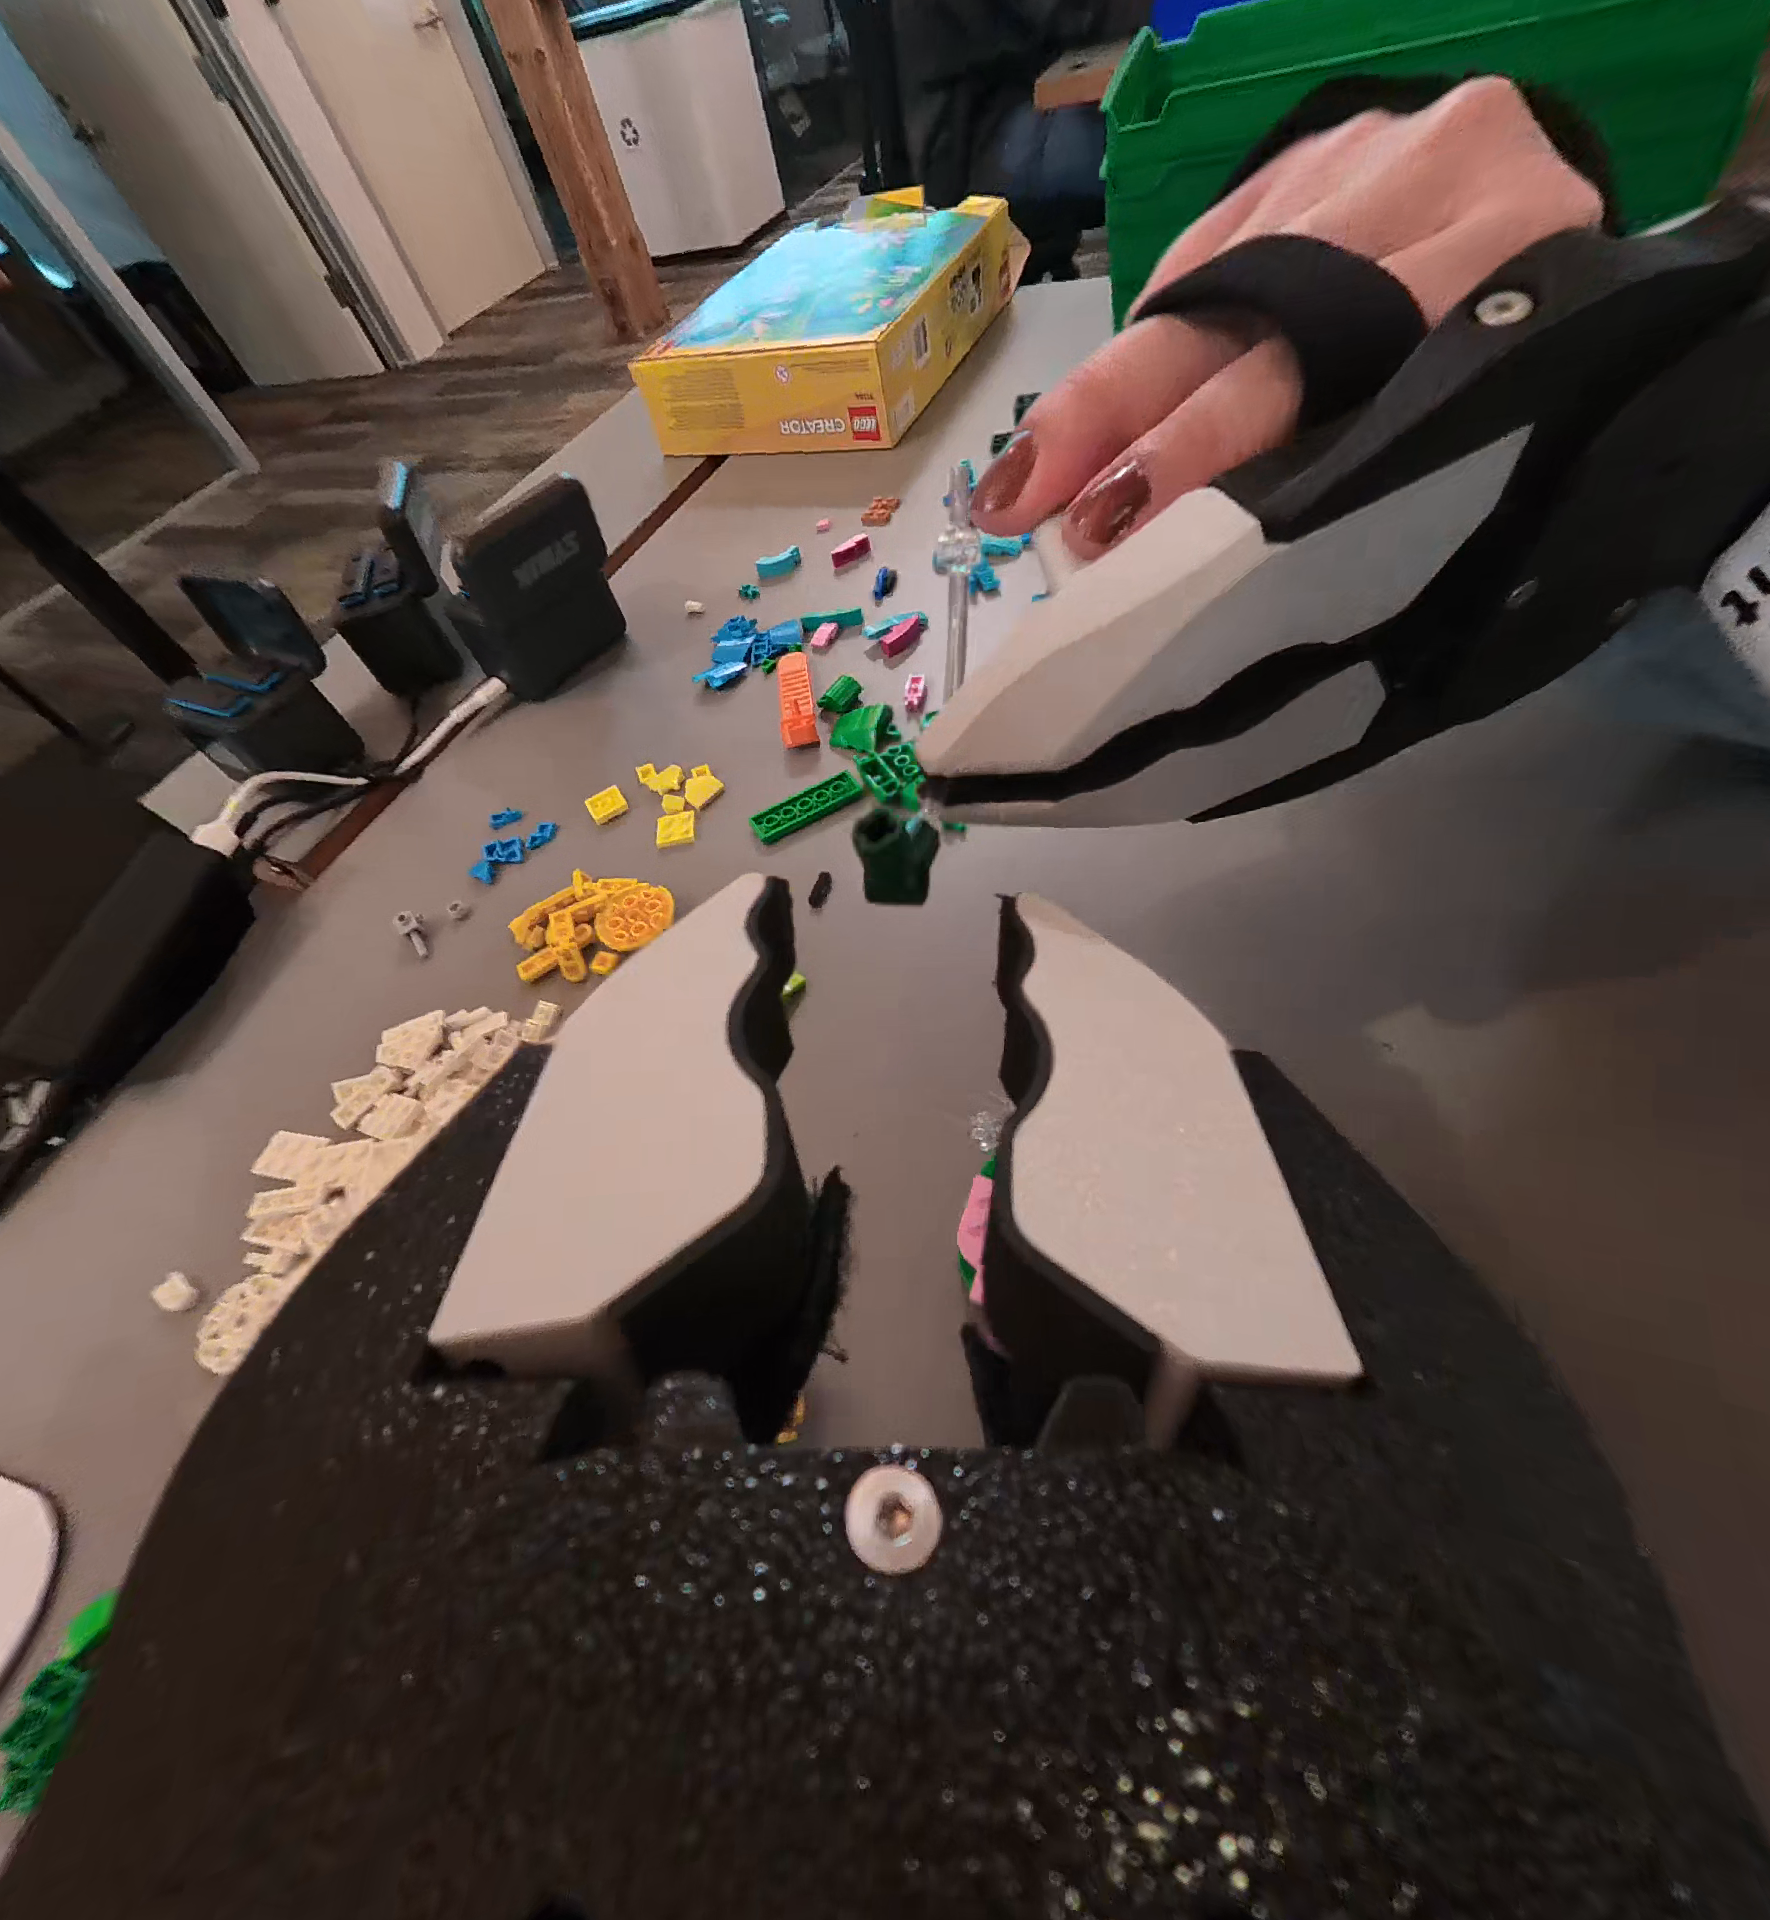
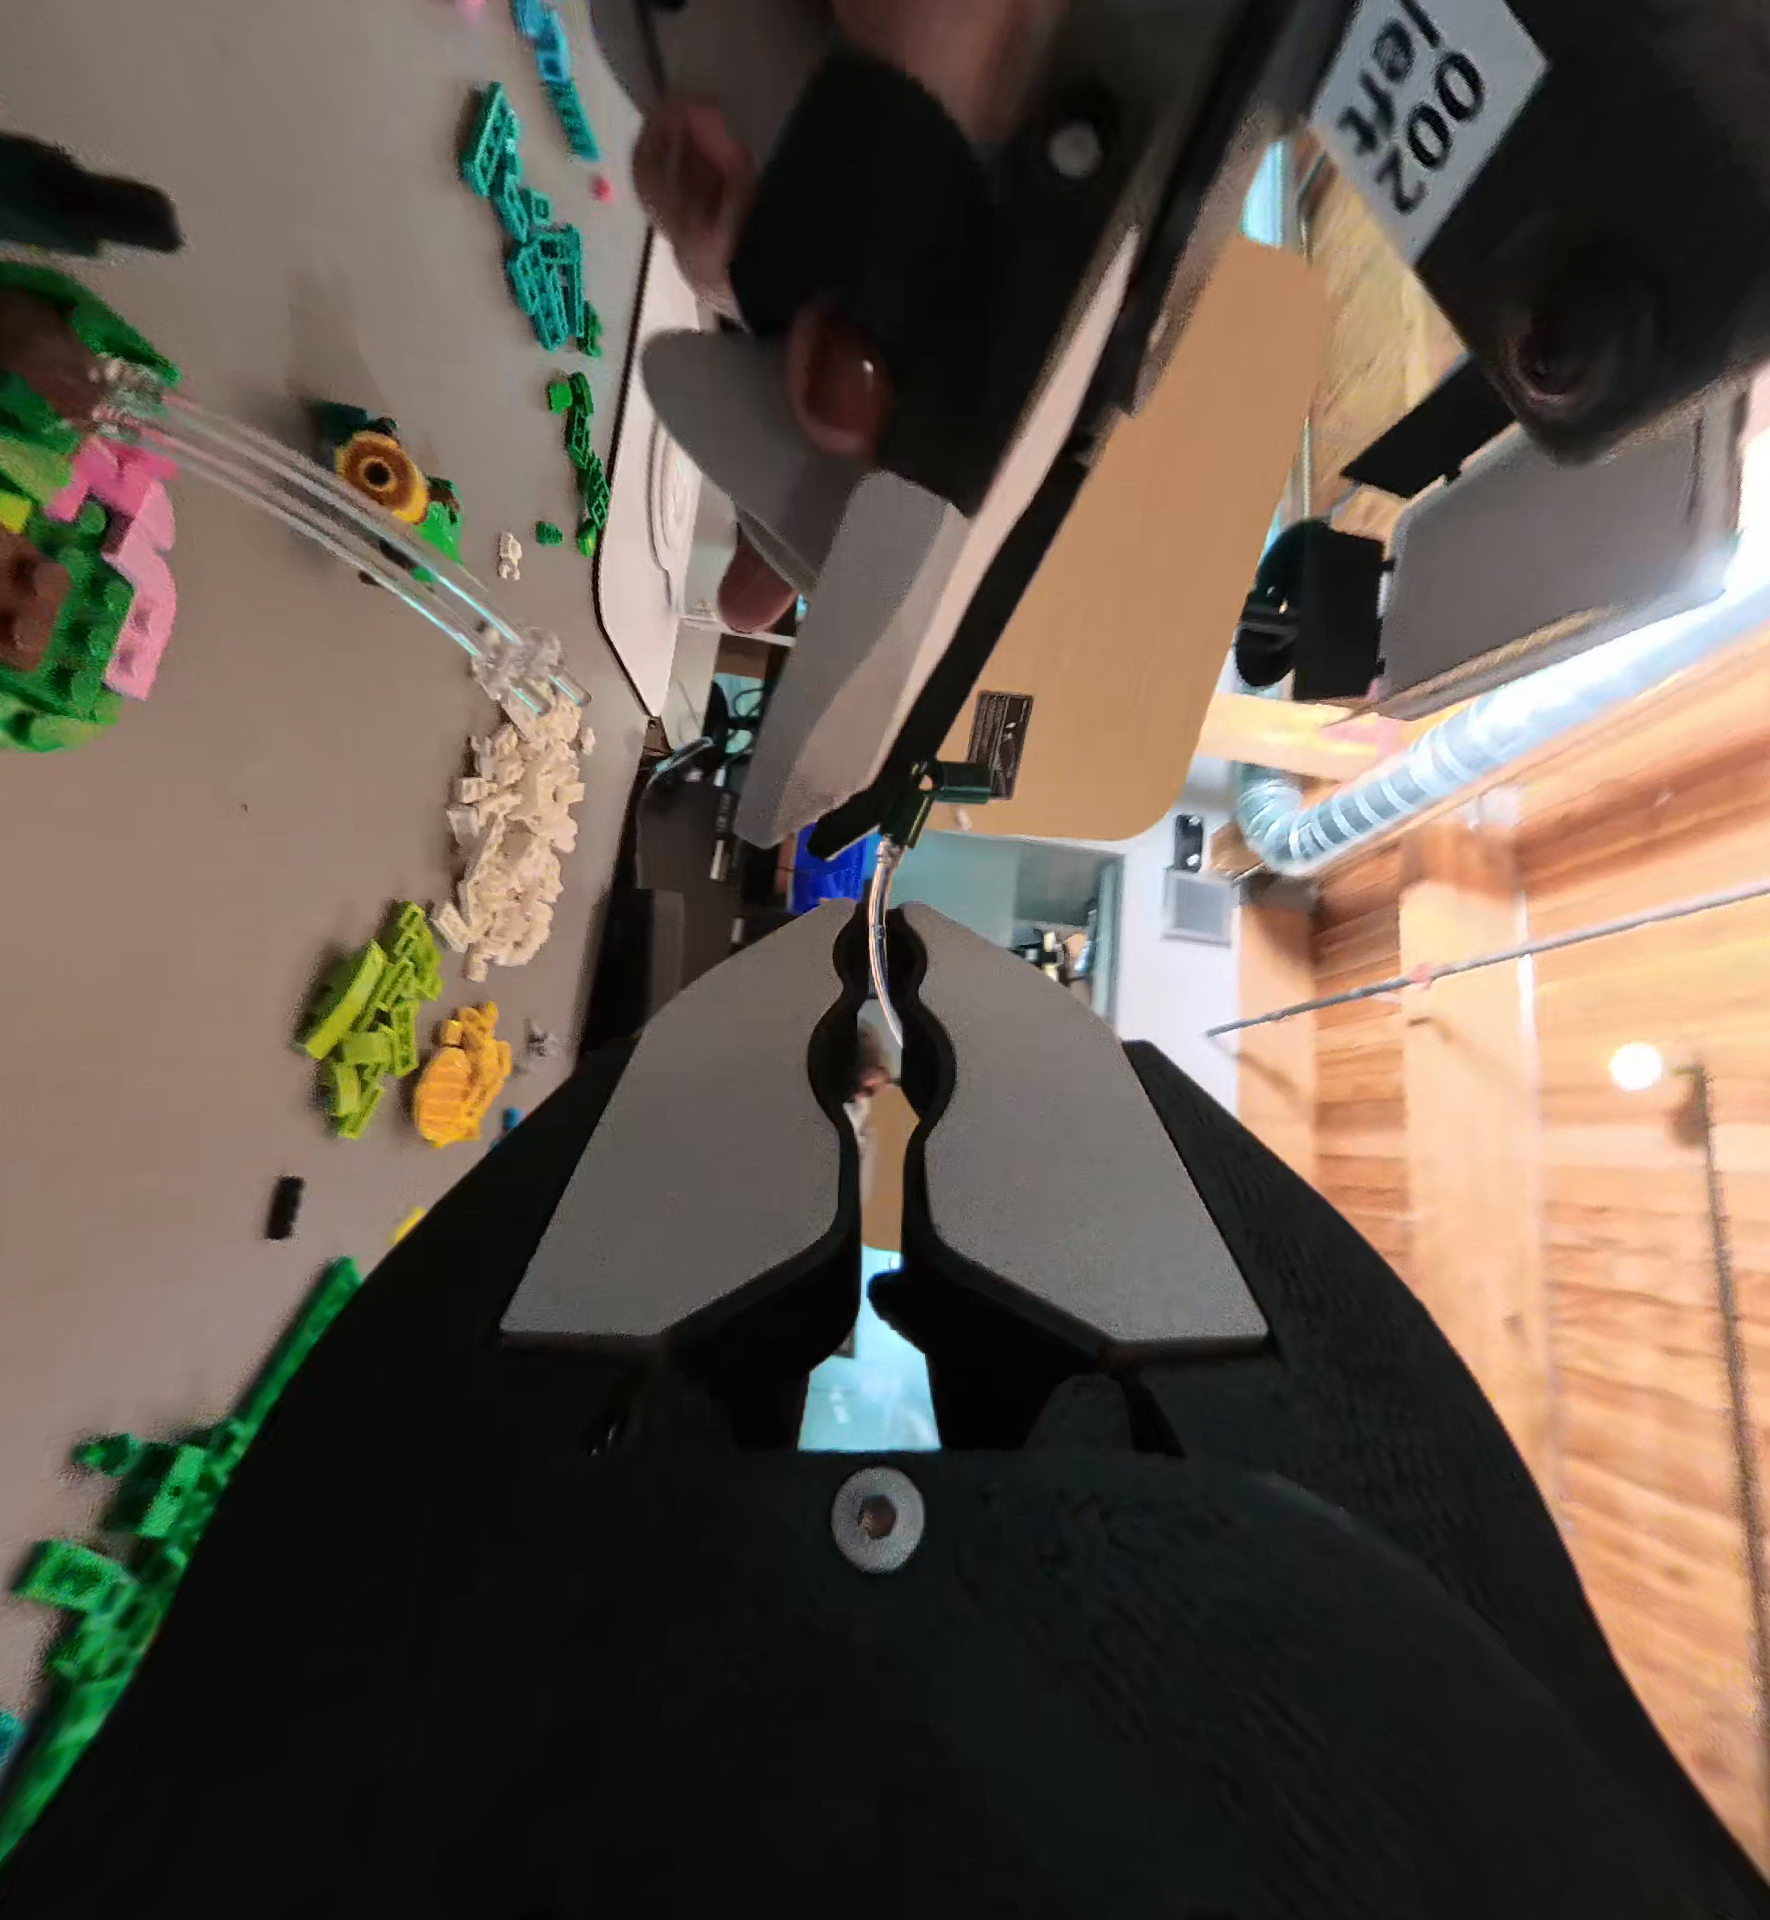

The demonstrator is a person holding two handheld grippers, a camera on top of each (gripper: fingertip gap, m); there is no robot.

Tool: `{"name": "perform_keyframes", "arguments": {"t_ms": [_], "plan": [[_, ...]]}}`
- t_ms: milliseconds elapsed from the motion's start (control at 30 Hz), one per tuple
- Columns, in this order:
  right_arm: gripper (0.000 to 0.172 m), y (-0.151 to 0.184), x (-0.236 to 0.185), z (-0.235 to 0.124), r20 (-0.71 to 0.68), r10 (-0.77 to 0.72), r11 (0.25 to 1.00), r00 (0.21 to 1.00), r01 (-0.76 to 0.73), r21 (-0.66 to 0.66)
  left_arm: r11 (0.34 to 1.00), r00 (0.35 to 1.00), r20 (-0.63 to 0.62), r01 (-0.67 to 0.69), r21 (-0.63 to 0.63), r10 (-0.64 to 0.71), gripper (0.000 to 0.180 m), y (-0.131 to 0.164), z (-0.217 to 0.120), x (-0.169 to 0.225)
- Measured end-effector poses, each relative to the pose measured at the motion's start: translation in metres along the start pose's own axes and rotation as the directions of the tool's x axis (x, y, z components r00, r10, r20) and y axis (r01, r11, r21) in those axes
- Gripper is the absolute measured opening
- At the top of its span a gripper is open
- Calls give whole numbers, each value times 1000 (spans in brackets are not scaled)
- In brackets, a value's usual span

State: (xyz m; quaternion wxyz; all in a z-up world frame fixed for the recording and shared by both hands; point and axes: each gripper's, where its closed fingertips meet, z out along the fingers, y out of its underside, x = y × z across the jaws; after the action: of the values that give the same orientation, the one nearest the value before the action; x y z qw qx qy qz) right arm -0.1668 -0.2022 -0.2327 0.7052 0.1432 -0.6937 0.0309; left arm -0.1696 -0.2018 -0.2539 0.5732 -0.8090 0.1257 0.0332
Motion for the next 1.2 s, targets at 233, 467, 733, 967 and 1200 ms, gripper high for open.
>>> {"name": "perform_keyframes", "arguments": {"t_ms": [233, 467, 733, 967, 1200], "plan": [[2, -10, 5, -3, -28, -200, 979, 979, 201, 31, 994, 994, 38, -104, 33, 103, 12, -13, -8, 8], [2, -9, 8, -4, -67, -204, 978, 977, 206, 16, 989, 986, 88, -143, 40, 139, 16, -14, -10, 9], [1, -6, 44, -6, -68, 584, 810, 809, -575, 118, 937, 996, 12, 77, 341, -86, 40, -54, -25, 12], [2, -10, 52, -11, -12, 708, 693, 706, -691, 207, 825, 963, -189, 263, 499, -192, 31, -78, -38, 21], [2, -20, 35, -15, 30, 619, 766, 785, -612, 193, 872, 980, -135, 191, 451, -145, 8, -69, -31, 20]]}}
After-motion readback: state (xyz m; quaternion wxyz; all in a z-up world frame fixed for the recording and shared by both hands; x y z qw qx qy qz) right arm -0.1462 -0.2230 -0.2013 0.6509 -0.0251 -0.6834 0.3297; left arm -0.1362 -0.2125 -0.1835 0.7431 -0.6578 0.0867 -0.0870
